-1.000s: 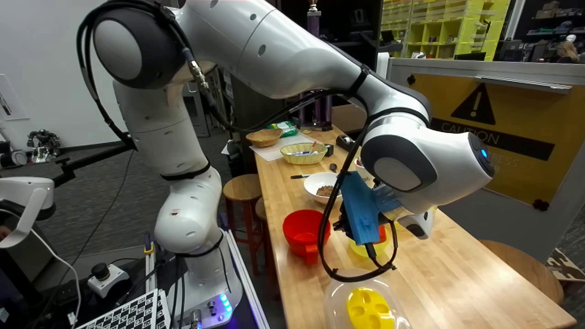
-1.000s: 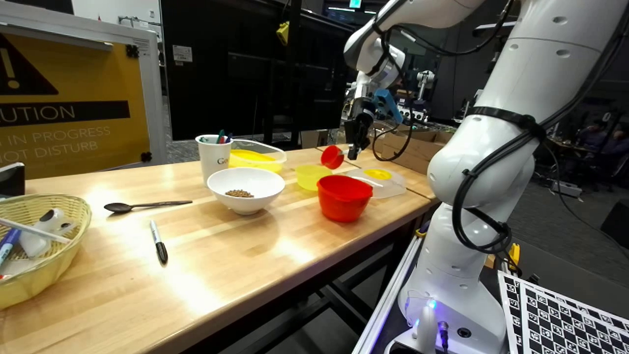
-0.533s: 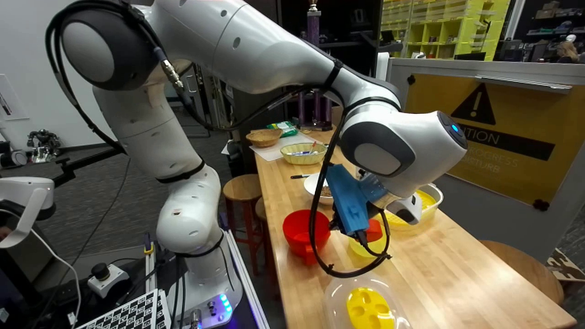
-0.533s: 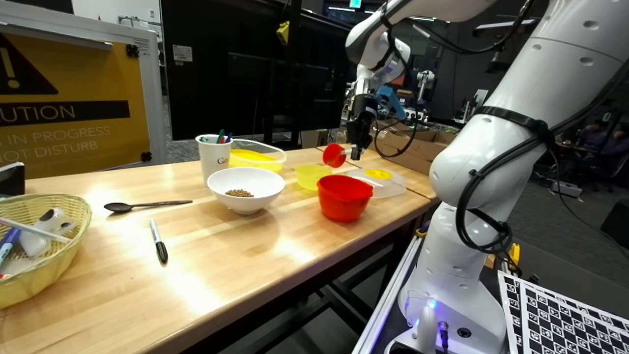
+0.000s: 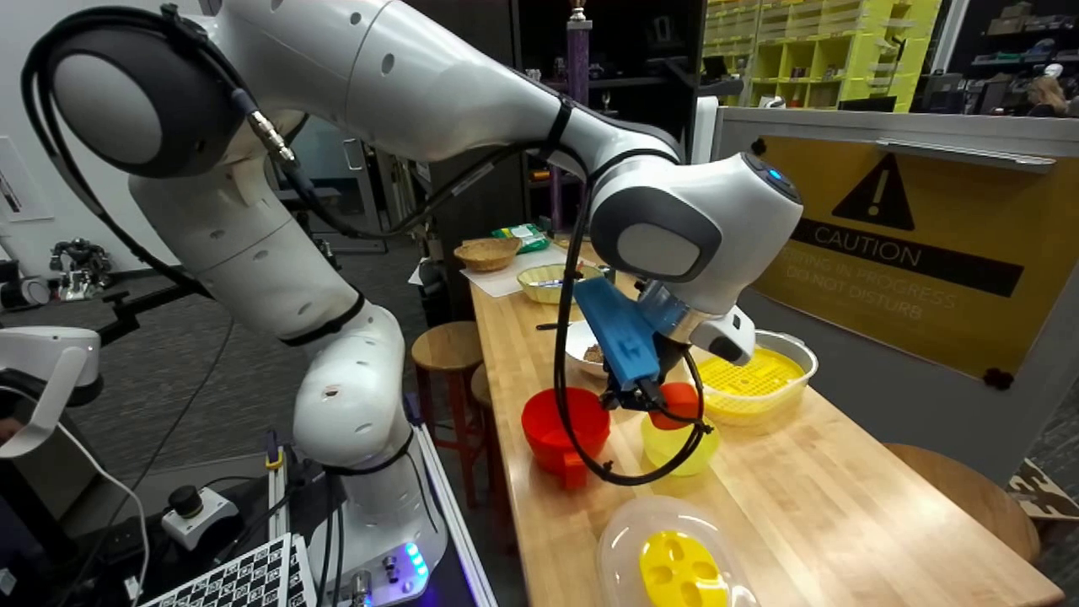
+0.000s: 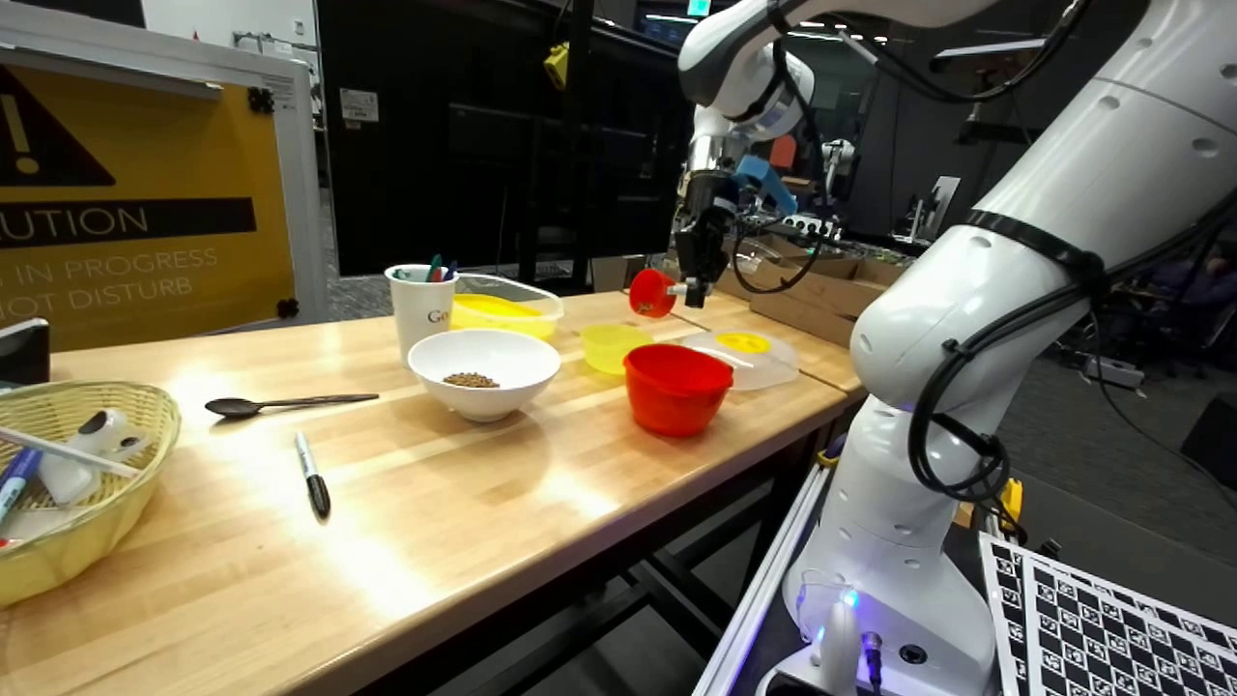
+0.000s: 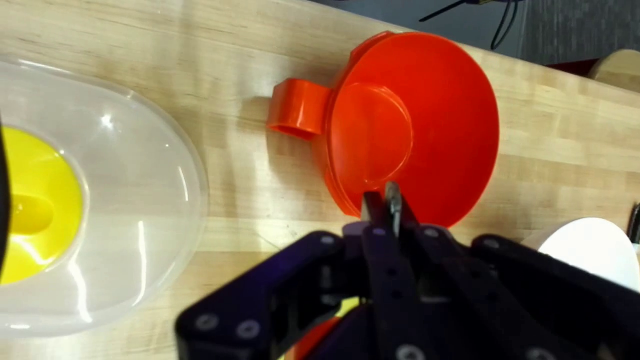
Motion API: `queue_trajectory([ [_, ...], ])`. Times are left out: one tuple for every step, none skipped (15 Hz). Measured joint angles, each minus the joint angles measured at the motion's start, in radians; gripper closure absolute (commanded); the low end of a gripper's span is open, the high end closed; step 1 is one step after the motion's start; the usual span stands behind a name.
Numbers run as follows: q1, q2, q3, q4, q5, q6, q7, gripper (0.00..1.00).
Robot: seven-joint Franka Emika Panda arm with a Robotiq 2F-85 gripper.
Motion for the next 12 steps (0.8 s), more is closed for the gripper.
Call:
queue_trajectory([
  [0.007,-0.012,0.006,-0.006,-0.007,0.005,0.013,0.99],
  [0.013,-0.022,0.012,-0.013,-0.015,0.010,0.025,0.99],
  [0.017,-0.031,0.016,-0.018,-0.022,0.014,0.034,0.99],
  [0.021,-0.037,0.020,-0.024,-0.029,0.018,0.045,0.99],
  [0.023,-0.043,0.024,-0.029,-0.036,0.022,0.052,0.99],
  [0.025,-0.047,0.026,-0.035,-0.044,0.029,0.062,0.99],
  [0.025,-0.049,0.028,-0.040,-0.054,0.036,0.071,0.99],
  [0.026,-0.051,0.030,-0.046,-0.067,0.045,0.082,0.99],
  [0.026,-0.052,0.033,-0.052,-0.082,0.057,0.093,0.99],
  [0.026,-0.054,0.037,-0.059,-0.101,0.072,0.106,0.99],
  [0.026,-0.057,0.041,-0.067,-0.120,0.088,0.119,0.99],
  [0.026,-0.060,0.046,-0.077,-0.140,0.104,0.133,0.99],
])
